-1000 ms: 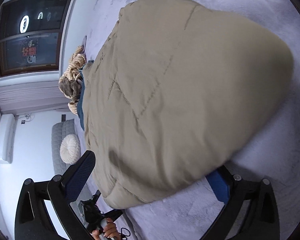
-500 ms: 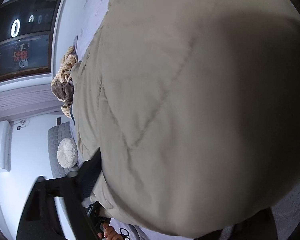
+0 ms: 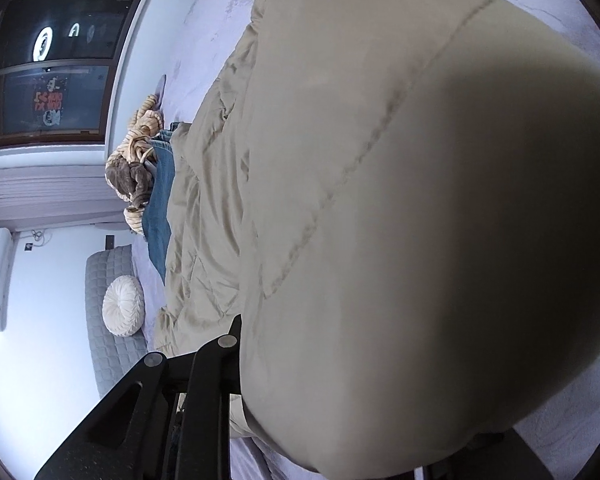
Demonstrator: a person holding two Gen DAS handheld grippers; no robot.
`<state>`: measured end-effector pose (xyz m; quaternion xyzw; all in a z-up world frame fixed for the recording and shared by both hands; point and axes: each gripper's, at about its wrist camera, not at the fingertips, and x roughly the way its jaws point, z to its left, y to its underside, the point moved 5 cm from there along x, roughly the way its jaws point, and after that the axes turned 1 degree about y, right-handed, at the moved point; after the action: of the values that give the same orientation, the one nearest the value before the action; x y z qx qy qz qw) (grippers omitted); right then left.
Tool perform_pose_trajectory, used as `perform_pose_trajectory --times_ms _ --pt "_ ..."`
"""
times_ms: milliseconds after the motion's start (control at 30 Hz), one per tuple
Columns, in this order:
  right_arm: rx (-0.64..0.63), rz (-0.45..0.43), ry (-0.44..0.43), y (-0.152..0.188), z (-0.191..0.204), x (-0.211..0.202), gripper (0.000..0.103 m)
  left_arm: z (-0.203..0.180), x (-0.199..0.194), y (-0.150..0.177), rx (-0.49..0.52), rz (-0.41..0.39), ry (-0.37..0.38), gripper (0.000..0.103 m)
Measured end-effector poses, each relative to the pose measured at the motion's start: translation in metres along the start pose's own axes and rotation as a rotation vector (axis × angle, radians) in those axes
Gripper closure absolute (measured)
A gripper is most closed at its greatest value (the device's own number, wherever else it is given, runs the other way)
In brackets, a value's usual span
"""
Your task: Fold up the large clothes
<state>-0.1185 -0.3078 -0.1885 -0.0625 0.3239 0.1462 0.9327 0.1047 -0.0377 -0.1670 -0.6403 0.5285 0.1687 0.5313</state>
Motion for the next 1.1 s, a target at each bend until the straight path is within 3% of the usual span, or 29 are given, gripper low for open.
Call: perform_pose_trajectory --times_ms 233,533,733,933,1100 --pt "-0.02 0.058 0.034 0.039 -0.012 -0.032 0.079 -0.004 -0.045 0.05 0.009 0.029 -0.027 0.082" --pt "-0.017 0.144 0.061 0.102 -0.051 -0.09 0.079 -0.006 -0.106 0.153 -0.04 0.158 -0.077 0.082" --pt "0.019 0.168 0.101 0.119 -0.082 -0.107 0.078 -0.004 -0.115 0.206 -0.064 0.241 -0.122 0.081" --pt "-0.036 0.173 0.18 0.117 -0.081 -0.108 0.064 0.004 -0.138 0.215 -0.076 0.252 -0.188 0.076" --pt "-0.11 0.15 0.264 0.119 -0.091 -0.127 0.058 0.008 -0.175 0.209 -0.048 0.179 -0.246 0.076"
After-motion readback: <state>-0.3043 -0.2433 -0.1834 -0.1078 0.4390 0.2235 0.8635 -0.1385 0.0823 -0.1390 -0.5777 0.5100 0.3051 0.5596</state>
